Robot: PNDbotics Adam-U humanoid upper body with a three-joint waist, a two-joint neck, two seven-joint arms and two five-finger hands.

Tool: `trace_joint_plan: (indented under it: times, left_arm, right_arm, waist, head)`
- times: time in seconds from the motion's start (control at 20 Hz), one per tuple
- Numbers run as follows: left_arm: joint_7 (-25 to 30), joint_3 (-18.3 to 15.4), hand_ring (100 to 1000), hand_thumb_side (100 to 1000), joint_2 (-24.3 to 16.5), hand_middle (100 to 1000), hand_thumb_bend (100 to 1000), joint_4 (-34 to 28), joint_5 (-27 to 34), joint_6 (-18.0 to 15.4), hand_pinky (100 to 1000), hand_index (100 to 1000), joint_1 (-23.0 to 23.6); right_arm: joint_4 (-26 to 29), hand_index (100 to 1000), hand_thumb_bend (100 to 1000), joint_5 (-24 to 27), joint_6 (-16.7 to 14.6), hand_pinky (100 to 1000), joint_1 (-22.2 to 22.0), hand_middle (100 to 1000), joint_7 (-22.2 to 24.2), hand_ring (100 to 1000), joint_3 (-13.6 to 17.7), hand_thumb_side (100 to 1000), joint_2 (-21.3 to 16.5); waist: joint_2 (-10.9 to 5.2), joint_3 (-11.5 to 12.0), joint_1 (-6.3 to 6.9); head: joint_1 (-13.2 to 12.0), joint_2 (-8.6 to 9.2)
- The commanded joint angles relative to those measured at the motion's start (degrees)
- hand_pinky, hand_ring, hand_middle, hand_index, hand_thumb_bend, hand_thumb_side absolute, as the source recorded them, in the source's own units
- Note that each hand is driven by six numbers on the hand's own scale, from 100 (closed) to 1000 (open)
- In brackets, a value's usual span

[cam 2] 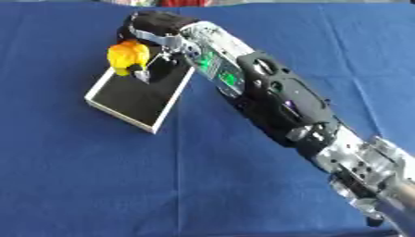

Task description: Pick up objects on the table and place them in the box.

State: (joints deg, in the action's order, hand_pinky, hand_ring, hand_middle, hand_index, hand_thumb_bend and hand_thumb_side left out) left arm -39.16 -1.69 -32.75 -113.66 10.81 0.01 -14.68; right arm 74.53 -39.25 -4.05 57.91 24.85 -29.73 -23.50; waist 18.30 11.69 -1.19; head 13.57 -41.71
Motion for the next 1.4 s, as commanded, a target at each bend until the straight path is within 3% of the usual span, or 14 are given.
trace_joint_plan:
  times: [0.05, 0.35, 0.75, 1.05, 1.4]
  left_arm:
    - [-0.14, -0.74, 855, 958, -1.04, 864, 177, -0.94, 0.01, 0.02, 1000, 951, -0.35]
    - [-0.2, -0.83, 854, 959, -0.88, 863, 177, -0.94, 0.03, 0.06, 1000, 951, -0.19]
    - [-0.33, -0.94, 854, 959, -0.76, 863, 177, -0.94, 0.04, 0.08, 1000, 950, 0.02]
    - [-0.62, -1.23, 854, 959, -1.03, 863, 178, -0.94, -0.22, 0.02, 1000, 950, 0.38]
    - [-1.35, -1.91, 854, 959, -1.7, 863, 178, -0.94, -0.81, -0.16, 1000, 950, 1.11]
  right_arm:
    - [-0.97, 899, 304, -2.1, -2.3, 840, 0.83, 855, 2.24, 919, 0.51, 342, -0.85]
    - [-3.57, 928, 244, -6.62, -3.59, 864, 1.02, 877, 4.38, 955, 2.48, 490, -0.34]
    - [-1.15, 920, 231, -5.77, -3.09, 854, 0.9, 864, 2.04, 943, 4.11, 475, -1.16]
    - [6.55, 916, 228, -1.2, -0.28, 849, -0.9, 862, -0.88, 937, 6.52, 454, -7.12]
    - [15.95, 915, 253, 1.19, 3.77, 848, -8.7, 862, 0.15, 939, 9.35, 450, -16.44]
  waist:
    - [-0.93, 0.05, 0.42]
    - [-0.91, 0.03, 0.47]
    - [-0.93, -0.27, 0.51]
    - [-1.09, -0.8, 0.15]
    - [-1.0, -2.23, -0.45]
  head:
    - [-0.14, 0.29]
    - [-0.15, 0.09]
    - [-0.33, -0.01]
    - [-1.23, -0.07]
    - [-3.55, -0.07]
